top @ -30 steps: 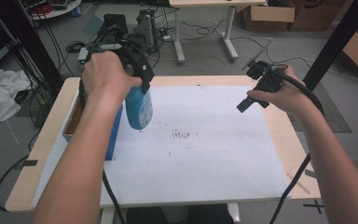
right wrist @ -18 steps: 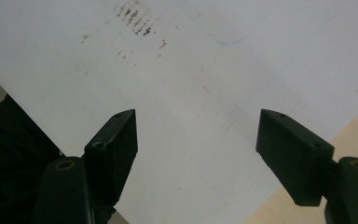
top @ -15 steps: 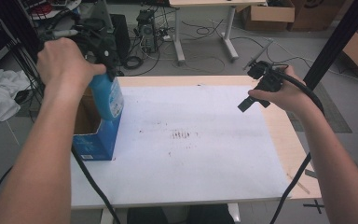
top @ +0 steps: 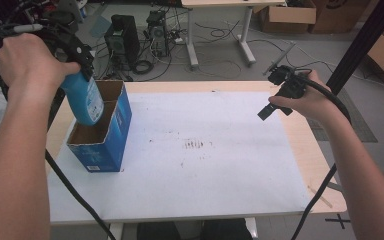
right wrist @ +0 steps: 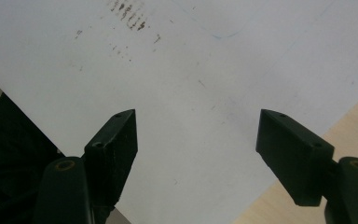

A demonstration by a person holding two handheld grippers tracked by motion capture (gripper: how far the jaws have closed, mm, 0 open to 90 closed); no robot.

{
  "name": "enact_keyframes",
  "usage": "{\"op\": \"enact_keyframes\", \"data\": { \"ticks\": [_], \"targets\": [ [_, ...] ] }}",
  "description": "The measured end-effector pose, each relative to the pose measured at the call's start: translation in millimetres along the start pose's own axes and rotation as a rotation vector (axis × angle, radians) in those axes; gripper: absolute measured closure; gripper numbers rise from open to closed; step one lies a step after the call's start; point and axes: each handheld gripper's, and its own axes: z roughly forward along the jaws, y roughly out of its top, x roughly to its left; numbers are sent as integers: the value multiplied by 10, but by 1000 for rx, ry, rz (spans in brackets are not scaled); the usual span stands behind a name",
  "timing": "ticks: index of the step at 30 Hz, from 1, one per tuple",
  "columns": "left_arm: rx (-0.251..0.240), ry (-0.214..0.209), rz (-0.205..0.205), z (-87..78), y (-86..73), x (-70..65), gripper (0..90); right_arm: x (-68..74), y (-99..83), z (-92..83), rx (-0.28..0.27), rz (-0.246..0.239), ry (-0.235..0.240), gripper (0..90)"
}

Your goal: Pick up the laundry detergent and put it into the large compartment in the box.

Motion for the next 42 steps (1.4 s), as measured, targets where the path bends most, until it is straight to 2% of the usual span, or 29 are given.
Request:
{"op": "enact_keyframes", "data": {
  "ticks": [8,10,15,30,39,42],
  "targets": [
    [6,12,-13,55,-26,97,382,-7,2,4,1,2,3,292],
    [5,4,-23,84,-32,117,382,-11,1,7,3,2,3,291],
    [15,0,-21,178,-22,111,382,-22,0,42,9,-2,5,291],
    [56,-8,-43,645,-28,100,382,-36,-14,105,19,2,8,291],
    [73,-26,-54,956,-52,90,382,-45,-23,179,25,6,18,290],
    [83,-26,-68,1063,-63,95,382,-52,-25,204,28,6,21,290]
  ]
}}
